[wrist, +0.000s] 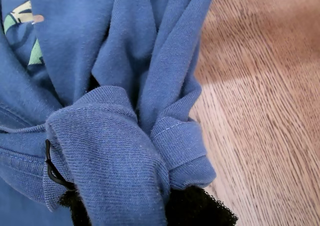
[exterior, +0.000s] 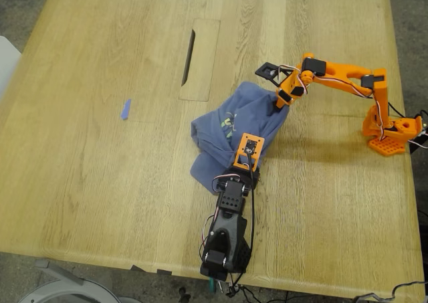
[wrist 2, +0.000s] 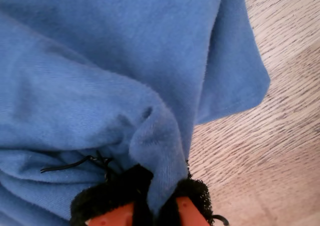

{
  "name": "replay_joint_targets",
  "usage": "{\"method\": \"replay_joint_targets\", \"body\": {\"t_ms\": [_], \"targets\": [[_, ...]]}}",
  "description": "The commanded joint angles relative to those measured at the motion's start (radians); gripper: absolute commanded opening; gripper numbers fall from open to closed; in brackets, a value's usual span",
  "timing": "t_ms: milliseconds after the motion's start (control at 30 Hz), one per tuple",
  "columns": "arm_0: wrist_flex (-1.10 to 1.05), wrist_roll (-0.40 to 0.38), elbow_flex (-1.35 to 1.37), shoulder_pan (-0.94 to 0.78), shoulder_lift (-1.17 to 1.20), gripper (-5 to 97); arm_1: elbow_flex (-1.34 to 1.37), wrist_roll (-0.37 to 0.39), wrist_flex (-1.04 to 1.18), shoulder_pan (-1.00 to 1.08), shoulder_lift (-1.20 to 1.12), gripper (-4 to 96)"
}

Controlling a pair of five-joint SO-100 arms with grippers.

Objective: Fold a T-shirt

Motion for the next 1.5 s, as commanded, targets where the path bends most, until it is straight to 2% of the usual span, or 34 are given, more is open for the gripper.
{"method": "replay_joint_targets", "body": {"t_ms": [0,167,367,600,767,900,1100,1233,1333,1467], "targets": [[-0.014,-0.018,-0.011,-0.014,0.026,0,0.167,-0.008,-0.118,0.034,0.132,-0.1],[-0.014,-0.015,-0.017,-0.037,0.029,2,0.391,-0.006,-0.325,0.048,0.215,-0.1],[-0.017,-0.018,-0.021,-0.06,0.029,18,0.482,0.005,-0.376,0.06,0.259,-0.1],[-0.017,-0.025,-0.002,-0.063,0.031,21,0.742,0.014,-0.489,0.075,0.41,0.0],[-0.017,-0.021,0.011,-0.067,0.037,34,0.833,0.032,-0.56,0.078,0.477,18.8],[0.025,-0.052,-0.009,-0.044,0.046,43,0.934,0.061,-0.644,0.078,0.546,32.1],[0.137,-0.107,-0.058,-0.009,0.051,54,0.962,0.075,-0.681,0.074,0.586,33.5],[0.224,-0.14,-0.104,0.063,0.052,53,0.962,0.075,-0.681,0.074,0.601,33.4],[0.258,-0.189,-0.137,0.118,0.048,61,0.945,0.075,-0.664,0.072,0.606,34.7],[0.296,-0.21,-0.161,0.106,0.052,67,0.91,0.078,-0.64,0.064,0.607,35.3]]}}
